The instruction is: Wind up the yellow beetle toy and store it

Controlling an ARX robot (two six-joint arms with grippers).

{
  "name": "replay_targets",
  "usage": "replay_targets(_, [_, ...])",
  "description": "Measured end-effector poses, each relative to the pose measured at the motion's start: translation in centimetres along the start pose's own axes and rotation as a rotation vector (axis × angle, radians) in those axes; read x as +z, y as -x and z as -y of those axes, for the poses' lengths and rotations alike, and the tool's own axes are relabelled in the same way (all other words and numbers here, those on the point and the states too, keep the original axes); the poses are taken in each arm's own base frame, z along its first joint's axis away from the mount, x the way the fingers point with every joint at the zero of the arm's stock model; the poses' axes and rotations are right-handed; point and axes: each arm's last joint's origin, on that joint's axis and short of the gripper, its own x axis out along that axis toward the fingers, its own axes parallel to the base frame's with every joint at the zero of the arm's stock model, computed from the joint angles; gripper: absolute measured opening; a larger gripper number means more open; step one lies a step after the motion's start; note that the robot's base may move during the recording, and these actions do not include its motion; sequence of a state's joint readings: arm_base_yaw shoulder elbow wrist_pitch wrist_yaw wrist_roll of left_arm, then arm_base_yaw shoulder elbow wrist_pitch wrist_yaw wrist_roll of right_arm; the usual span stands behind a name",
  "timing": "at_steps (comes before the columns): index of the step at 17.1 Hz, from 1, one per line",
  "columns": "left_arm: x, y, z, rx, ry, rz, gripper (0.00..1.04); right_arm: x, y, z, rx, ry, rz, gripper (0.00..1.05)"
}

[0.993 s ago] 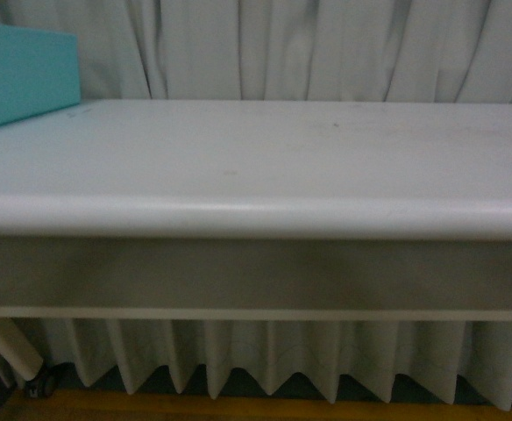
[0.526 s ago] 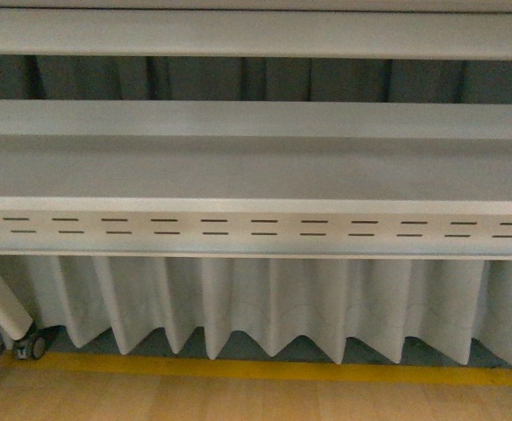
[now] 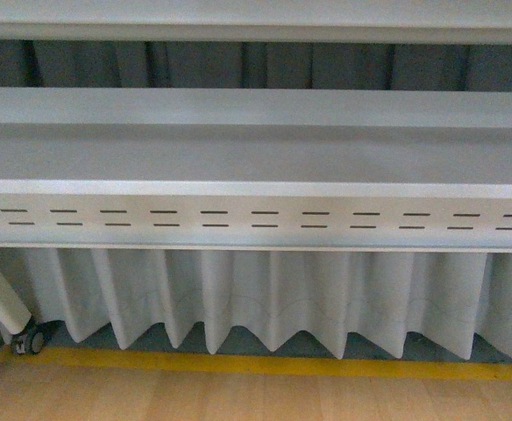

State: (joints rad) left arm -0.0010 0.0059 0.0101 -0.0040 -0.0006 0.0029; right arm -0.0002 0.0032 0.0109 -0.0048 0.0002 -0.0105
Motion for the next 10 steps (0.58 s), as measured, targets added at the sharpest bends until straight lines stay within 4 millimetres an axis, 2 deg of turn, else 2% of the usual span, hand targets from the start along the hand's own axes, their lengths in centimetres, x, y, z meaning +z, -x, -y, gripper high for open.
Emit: replay_targets(10, [0.0, 0.0, 0.0, 0.0, 0.0, 0.0, 0.98, 0.0, 0.0, 0.0, 0.0, 0.0, 0.0, 0.98])
